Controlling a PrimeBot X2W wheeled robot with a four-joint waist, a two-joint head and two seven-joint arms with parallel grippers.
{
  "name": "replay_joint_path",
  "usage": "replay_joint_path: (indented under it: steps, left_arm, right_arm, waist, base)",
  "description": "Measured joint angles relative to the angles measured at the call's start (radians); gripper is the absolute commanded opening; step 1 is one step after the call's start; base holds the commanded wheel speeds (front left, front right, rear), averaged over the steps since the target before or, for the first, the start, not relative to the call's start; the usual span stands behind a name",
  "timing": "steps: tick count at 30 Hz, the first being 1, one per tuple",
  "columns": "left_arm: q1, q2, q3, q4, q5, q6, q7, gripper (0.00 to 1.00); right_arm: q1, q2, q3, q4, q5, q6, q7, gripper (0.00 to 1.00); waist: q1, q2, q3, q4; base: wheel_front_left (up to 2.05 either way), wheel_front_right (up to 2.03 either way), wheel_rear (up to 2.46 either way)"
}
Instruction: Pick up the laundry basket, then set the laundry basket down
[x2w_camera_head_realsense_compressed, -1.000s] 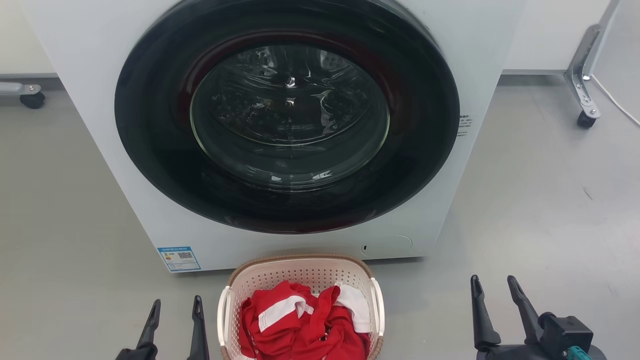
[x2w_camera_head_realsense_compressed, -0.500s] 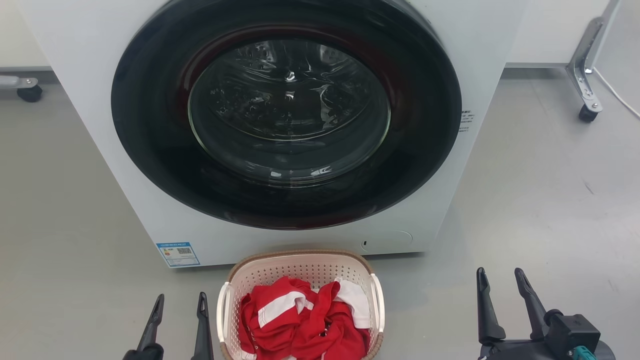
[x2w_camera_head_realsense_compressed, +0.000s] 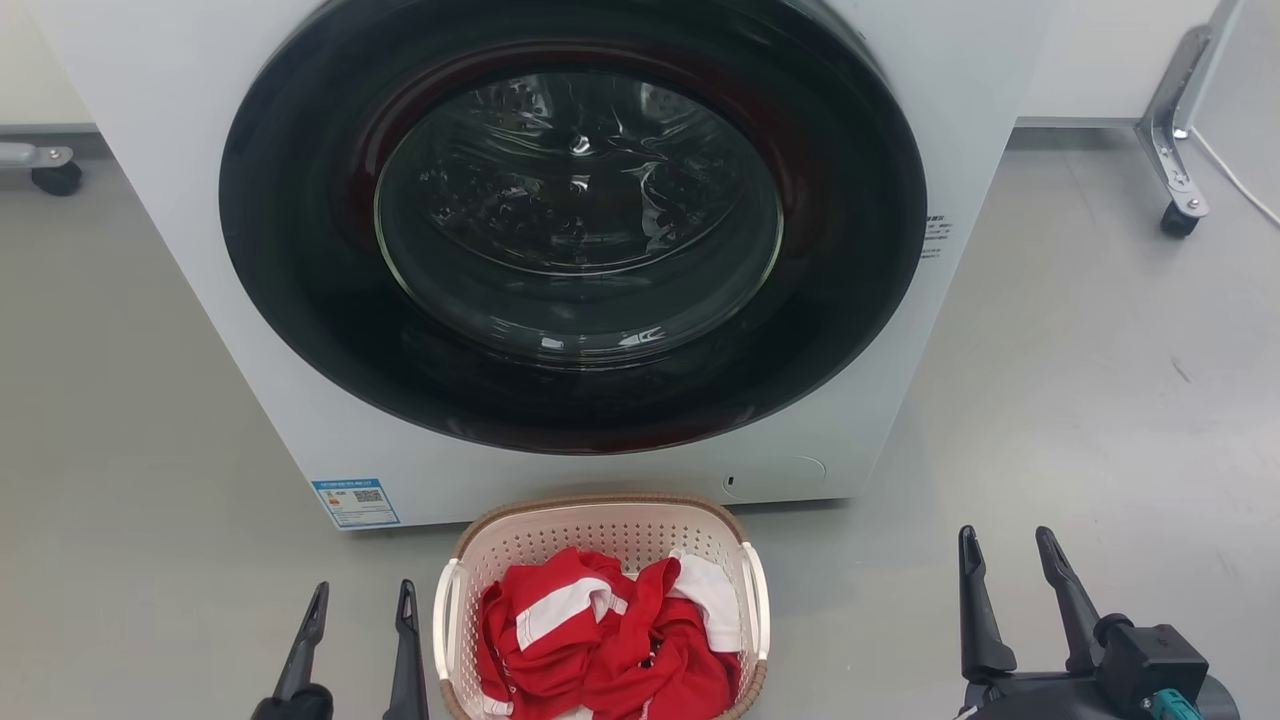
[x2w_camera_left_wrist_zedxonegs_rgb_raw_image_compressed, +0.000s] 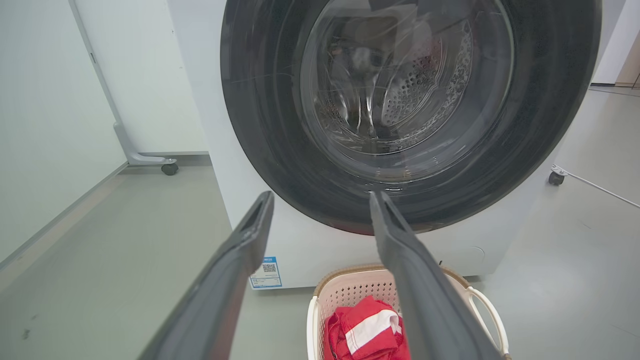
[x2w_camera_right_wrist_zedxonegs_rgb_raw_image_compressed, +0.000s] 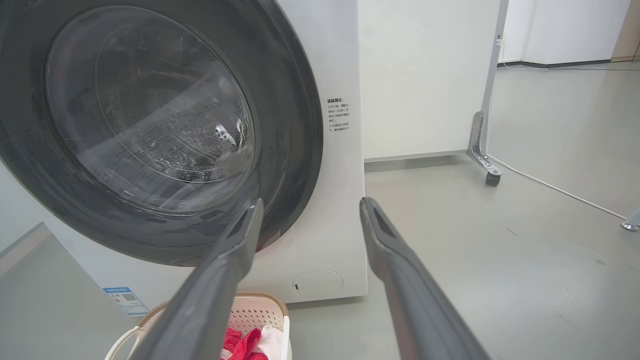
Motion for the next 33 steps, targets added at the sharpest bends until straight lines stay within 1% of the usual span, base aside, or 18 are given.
replay_joint_path:
  steps: [9,10,17,19,22,27,28,33]
  left_arm:
    - [0.000,-0.007,0.015,-0.006,0.010,0.000,0.000,1.00]
    - [0.000,-0.007,0.015,-0.007,0.012,0.000,0.000,0.00]
    - [0.004,-0.015,0.013,0.055,0.000,-0.002,0.002,0.00]
    - [0.004,-0.015,0.017,0.058,-0.015,-0.010,0.010,0.00]
    - [0.003,-0.015,0.022,0.064,-0.038,-0.012,0.018,0.00]
    - [0.000,-0.015,0.039,0.071,-0.110,-0.029,0.038,0.00]
    - [0.000,-0.015,0.042,0.071,-0.134,-0.029,0.040,0.00]
    - [-0.002,-0.016,0.051,0.077,-0.222,-0.044,0.064,0.00]
  right_arm:
    - [0.001,0.004,-0.011,-0.004,-0.015,0.000,0.000,1.00]
    - [0.001,0.004,-0.012,-0.004,-0.015,0.000,0.000,0.00]
    - [0.023,0.014,-0.006,0.061,-0.012,0.002,0.007,0.00]
    - [0.021,0.014,-0.012,0.061,0.002,0.006,0.011,0.00]
    - [0.021,0.015,-0.023,0.063,0.039,0.011,0.021,0.00]
    - [0.019,0.019,-0.042,0.066,0.112,0.022,0.039,0.00]
    - [0.019,0.019,-0.047,0.067,0.127,0.028,0.045,0.00]
    - [0.017,0.024,-0.064,0.071,0.200,0.039,0.065,0.00]
  waist:
    - [0.0000,0.0000,0.005,0.002]
    - [0.0000,0.0000,0.005,0.002]
    - [0.0000,0.0000,0.006,0.002]
    - [0.0000,0.0000,0.005,0.002]
    - [0.0000,0.0000,0.003,0.001]
    - [0.0000,0.0001,0.001,0.001]
    - [0.0000,0.0000,0.000,0.001]
    - [0.0000,0.0000,-0.002,0.000]
  base:
    - [0.00,0.00,0.00]
    - [0.00,0.00,0.00]
    - [0.00,0.00,0.00]
    - [0.00,0.00,0.00]
    - [0.00,0.00,0.00]
    - [0.00,0.00,0.00]
    - [0.00,0.00,0.00]
    - [0.00,0.00,0.00]
